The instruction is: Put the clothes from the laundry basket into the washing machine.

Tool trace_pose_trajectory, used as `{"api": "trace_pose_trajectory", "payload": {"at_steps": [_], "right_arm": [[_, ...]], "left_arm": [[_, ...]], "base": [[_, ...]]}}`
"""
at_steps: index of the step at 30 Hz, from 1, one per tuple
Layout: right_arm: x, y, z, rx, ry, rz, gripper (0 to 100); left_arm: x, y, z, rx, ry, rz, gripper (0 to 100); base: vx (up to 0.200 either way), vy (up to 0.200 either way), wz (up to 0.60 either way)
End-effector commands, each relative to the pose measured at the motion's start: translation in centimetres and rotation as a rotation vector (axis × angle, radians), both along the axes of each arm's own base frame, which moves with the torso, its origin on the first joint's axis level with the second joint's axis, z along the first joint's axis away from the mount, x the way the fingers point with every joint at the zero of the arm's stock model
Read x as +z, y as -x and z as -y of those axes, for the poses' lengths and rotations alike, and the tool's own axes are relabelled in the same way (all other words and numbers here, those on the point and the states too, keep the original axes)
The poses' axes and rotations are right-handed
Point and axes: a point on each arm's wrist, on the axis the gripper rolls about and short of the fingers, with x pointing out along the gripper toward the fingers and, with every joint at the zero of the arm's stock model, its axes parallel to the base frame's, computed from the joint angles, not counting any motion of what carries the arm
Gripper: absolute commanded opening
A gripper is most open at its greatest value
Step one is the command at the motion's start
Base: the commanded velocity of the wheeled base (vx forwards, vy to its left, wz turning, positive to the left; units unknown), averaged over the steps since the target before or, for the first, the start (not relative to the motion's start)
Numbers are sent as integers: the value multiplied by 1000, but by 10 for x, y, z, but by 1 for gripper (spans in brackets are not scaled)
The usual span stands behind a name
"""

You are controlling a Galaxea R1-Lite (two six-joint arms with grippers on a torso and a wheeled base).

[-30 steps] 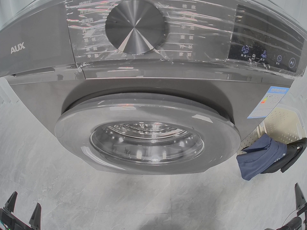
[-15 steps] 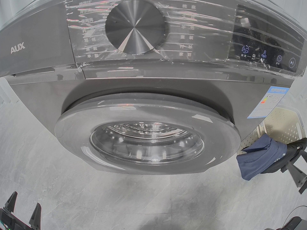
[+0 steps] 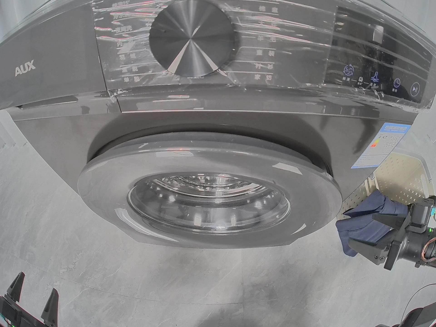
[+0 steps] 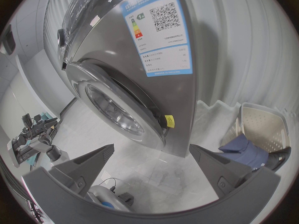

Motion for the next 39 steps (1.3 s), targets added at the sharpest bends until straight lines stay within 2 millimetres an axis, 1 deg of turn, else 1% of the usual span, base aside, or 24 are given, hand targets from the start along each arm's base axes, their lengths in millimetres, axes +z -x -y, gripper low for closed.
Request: {"api": "trace_pose_trajectory", "payload": {"at_steps": [1,6,7,14,17,21,26,29,33,36,39], "right_arm": [[-1,-20,-11,18,33,-29,100],[-3,-29,-20,60,64,-11,100],[-4,-32,-27,86,65,-13,100],[-4,-53,-40,93,53,12,100],[-8,-57,-44,104,55,10,100],[-10,-53,-55,160,52,2,100],[-12,-46,-58,202,49,-8,100],[-18,-39,-54,222,54,-23,100],[-16,-23,-44,226,43,1,100],[-15,-25,-42,210,42,5,100],[-12,-33,-47,200,40,9,100]], "left_arm": [[-4,0,0,0,0,0,100],[-4,0,0,0,2,0,100],[-4,0,0,0,2,0,100],[-4,0,0,0,2,0,100],[-4,0,0,0,2,0,100],[-4,0,0,0,2,0,100],[-4,0,0,0,2,0,100],[-4,0,0,0,2,0,100],[-4,0,0,0,0,0,100],[-4,0,0,0,0,0,100],[-4,0,0,0,0,0,100]], "base": [[0,0,0],[0,0,0],[0,0,0],[0,0,0],[0,0,0],[0,0,0],[0,0,0],[0,0,0],[-50,0,0],[-200,0,0],[-133,0,0]]}}
